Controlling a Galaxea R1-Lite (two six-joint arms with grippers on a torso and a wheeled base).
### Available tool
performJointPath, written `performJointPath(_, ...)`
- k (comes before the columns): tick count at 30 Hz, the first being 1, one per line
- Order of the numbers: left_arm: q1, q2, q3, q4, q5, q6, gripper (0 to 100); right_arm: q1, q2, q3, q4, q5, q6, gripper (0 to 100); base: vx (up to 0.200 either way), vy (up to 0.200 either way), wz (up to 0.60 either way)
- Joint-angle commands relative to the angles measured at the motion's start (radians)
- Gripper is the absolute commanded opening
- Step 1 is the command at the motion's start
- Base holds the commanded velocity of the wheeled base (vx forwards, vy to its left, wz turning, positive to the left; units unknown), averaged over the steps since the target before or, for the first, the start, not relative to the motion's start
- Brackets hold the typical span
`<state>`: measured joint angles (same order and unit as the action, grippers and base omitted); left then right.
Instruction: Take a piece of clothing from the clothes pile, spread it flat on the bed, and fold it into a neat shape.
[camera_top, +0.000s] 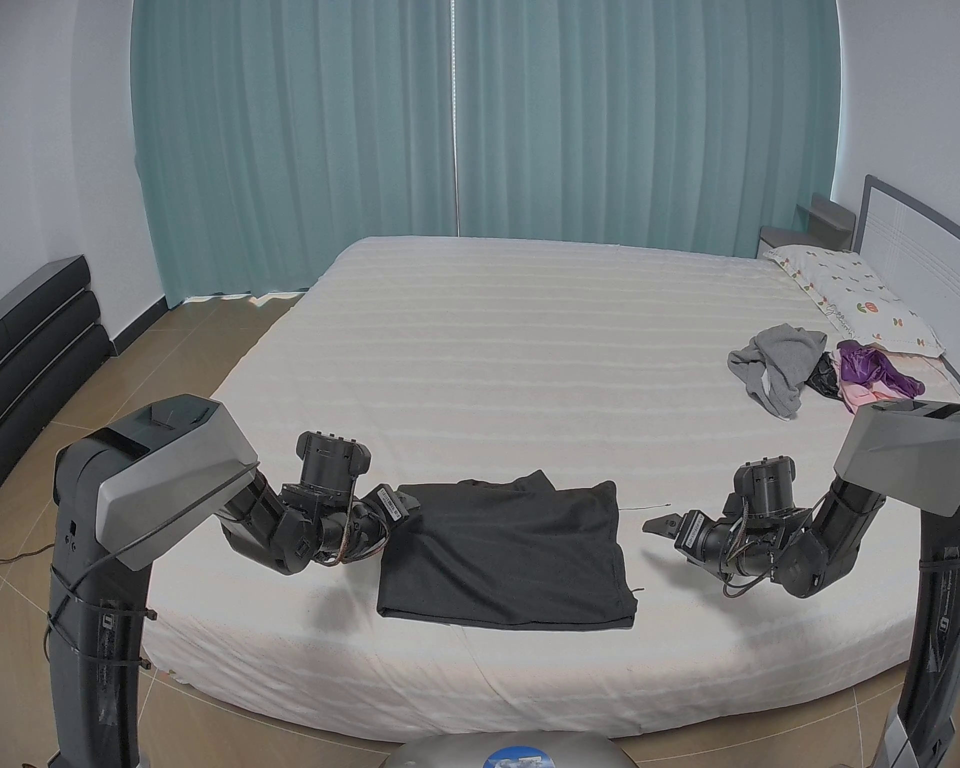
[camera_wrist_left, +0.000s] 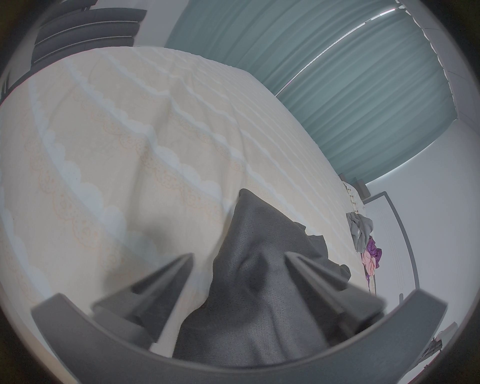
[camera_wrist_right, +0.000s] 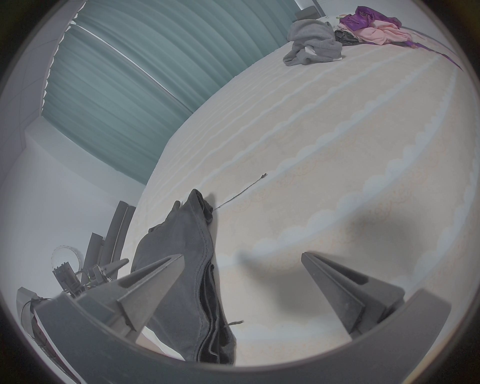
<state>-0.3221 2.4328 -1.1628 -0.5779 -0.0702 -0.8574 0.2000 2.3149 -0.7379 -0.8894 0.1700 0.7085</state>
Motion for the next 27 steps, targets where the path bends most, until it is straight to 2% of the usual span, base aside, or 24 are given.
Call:
performJointPath(1, 0.000, 0.003, -0.002, 0.000, 0.000, 0.000, 100, 0.002, 0.004, 0.000, 0.000, 0.000, 0.000, 100, 0.000, 0.000, 0.00)
performJointPath(27, 0.017, -0.029, 0.025, 0.030, -0.002, -0.037, 100, 0.010, 0.017, 0.005, -0.003, 0.000, 0.000, 100, 0.000, 0.000, 0.00)
